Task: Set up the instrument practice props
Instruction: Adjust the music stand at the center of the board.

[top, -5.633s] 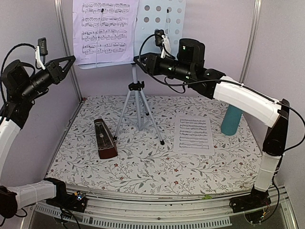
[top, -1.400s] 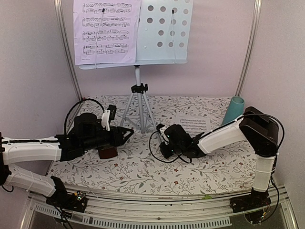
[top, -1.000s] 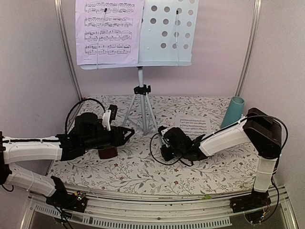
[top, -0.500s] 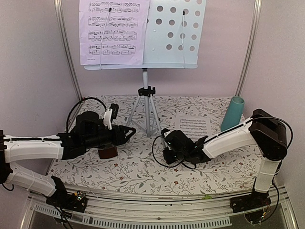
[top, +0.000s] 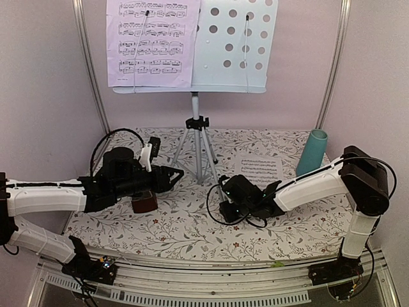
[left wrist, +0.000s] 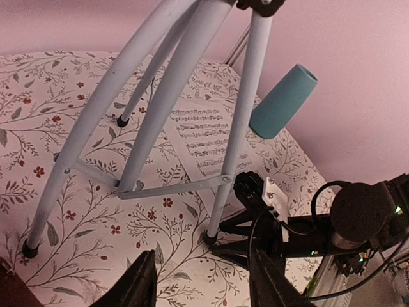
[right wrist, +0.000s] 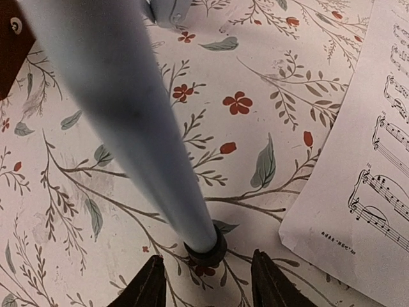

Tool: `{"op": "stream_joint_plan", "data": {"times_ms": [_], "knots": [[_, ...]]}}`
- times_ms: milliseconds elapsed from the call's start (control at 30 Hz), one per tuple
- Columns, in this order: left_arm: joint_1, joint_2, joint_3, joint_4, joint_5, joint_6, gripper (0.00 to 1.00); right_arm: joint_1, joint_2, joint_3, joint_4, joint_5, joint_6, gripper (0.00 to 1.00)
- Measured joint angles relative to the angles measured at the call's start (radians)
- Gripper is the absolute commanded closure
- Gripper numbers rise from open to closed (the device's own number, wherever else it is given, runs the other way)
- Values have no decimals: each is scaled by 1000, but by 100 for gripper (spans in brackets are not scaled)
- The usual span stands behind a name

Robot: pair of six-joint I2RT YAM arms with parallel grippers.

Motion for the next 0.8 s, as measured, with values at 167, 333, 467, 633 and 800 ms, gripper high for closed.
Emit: {"op": "stream_joint_plan", "data": {"times_ms": [167, 333, 467, 633, 800], "knots": [[0, 1, 11, -1, 0, 6, 49, 0, -38, 1, -34, -8, -3, 36], [0, 2, 24, -2, 1, 16, 46, -2, -102, 0, -57, -13, 2, 1], [0, 8, 40, -2, 5, 21, 40, -23, -187, -29, -63, -23, 2, 1], [1, 11, 55, -2, 11, 34, 28, -86, -329, -122, -71, -15, 39, 1], [3, 11, 65, 1, 13, 58, 11, -228, -446, -218, -73, -35, 85, 1]]}}
